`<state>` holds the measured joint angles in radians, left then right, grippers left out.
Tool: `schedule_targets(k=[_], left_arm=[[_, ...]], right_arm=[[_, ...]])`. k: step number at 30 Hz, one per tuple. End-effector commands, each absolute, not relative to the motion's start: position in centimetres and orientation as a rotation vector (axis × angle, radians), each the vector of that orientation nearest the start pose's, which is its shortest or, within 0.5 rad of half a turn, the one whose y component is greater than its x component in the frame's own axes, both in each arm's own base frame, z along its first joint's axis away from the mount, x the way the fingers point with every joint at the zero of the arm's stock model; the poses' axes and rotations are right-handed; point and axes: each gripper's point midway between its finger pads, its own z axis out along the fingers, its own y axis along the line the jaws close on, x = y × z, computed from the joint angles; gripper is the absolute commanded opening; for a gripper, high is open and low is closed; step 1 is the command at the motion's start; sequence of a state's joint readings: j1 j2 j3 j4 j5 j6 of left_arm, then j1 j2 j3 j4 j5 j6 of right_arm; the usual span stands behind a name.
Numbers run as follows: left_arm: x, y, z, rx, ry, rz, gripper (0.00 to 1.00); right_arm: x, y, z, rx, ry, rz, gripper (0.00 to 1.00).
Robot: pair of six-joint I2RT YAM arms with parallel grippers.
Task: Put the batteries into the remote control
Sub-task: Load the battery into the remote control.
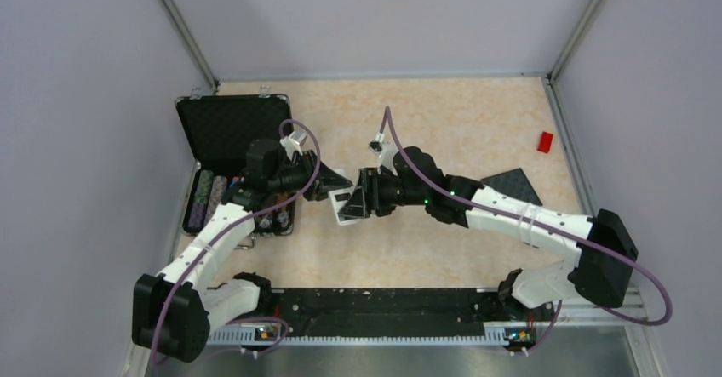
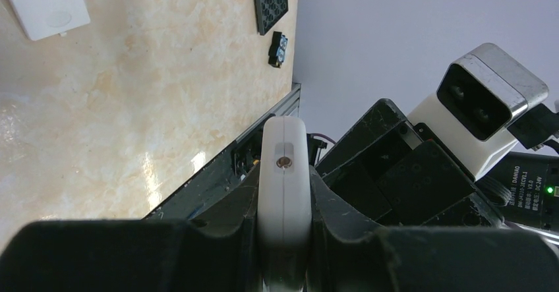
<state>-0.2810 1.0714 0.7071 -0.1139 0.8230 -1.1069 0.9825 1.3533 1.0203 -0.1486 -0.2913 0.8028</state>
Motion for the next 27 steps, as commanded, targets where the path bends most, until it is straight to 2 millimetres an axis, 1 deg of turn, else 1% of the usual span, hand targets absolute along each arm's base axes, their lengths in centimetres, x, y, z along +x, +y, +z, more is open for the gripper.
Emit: schedule_targets(k=[1, 4, 5, 10, 15, 19, 23, 27], left_arm=[[23.1, -23.3, 26.7, -0.259, 2.164, -1.747, 0.0], [23.2, -23.3, 26.7, -0.225, 2.164, -1.729, 0.0], [23.0, -23.3, 26.2, -0.233, 2.188, -1.719, 0.0], [22.9, -23.0, 25.7, -0.213, 2.213, -1.668, 0.0], [23.0, -23.0, 25.5, -0.205, 2.217, -1.654, 0.0], [23.2, -23.0, 25.2, -0.204, 2.226, -1.65, 0.0], [23.2, -23.0, 25.0, -0.209, 2.23, -1.65, 0.0], [23.2, -23.0, 25.3, -0.215, 2.221, -1.656, 0.0]], right_arm=[[15.7, 37.6, 20.3, -0.435, 2.3, 1.243, 0.53], [15.7, 37.8, 21.2, -0.391, 2.298, 1.269, 0.55], [15.8, 37.8, 21.5, -0.375, 2.298, 1.281, 0.56], [15.7, 38.3, 23.4, -0.272, 2.307, 1.357, 0.61], [15.4, 38.1, 25.6, -0.216, 2.266, 1.424, 0.64], [15.2, 37.8, 26.6, -0.202, 2.23, 1.454, 0.7], [14.9, 38.0, 26.9, -0.206, 2.215, 1.5, 0.73], [14.5, 38.5, 26.0, -0.258, 2.239, 1.505, 0.74]])
